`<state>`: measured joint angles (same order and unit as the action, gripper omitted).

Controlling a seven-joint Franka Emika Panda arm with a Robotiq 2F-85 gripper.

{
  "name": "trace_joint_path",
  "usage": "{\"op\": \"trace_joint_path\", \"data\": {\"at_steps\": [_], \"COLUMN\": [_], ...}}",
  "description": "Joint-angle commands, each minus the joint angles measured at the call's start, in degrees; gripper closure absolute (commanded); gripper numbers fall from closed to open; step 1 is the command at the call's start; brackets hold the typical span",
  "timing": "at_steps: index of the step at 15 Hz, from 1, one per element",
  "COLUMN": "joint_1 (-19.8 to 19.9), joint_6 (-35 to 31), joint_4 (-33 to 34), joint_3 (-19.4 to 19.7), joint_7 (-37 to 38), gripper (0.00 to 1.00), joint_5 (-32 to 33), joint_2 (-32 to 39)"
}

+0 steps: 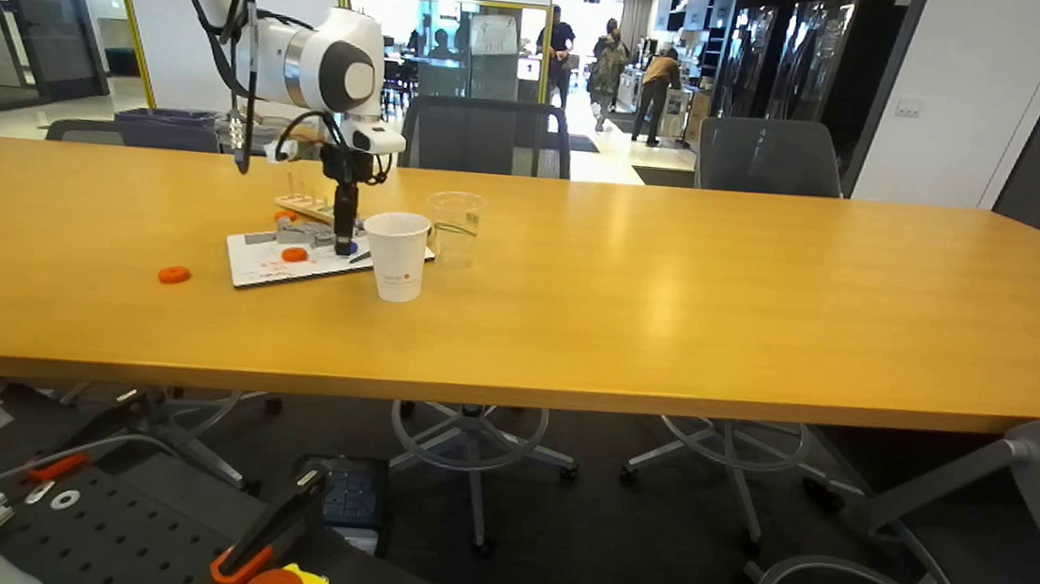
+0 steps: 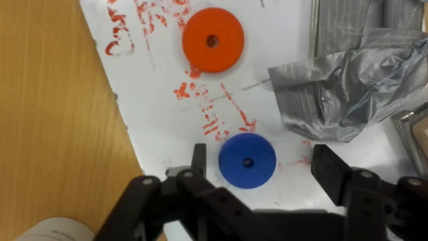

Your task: Put the orange blocks inside the white cup and place the blue ring inside the clear cup

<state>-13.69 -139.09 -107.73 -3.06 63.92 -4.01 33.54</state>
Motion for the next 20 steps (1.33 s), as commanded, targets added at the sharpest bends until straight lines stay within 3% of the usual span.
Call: {"op": "trace_joint_path", "data": {"at_steps": [1,5,6,13,20], "joint_1": [-0.5,-0.6,-0.6,0.4,1.1], "joint_6": [0.7,1.1,1.1,0.7,0.9], "joint_4": [0.3,0.3,0.2,-0.4,-0.6], "joint_3": [0.4,0.4,0.4,0.2,3.1], "joint_7": [-0.7,-0.7,-0.7,-2.4,-1.1], "gripper": [0.51,0.8,0.82,0.82,0.82], "joint_5": [-0.9,-0.7,-0.7,-1.0,1.6], "joint_2": [-0.7,-0.9,-1.0,-4.9,-11.5]}}
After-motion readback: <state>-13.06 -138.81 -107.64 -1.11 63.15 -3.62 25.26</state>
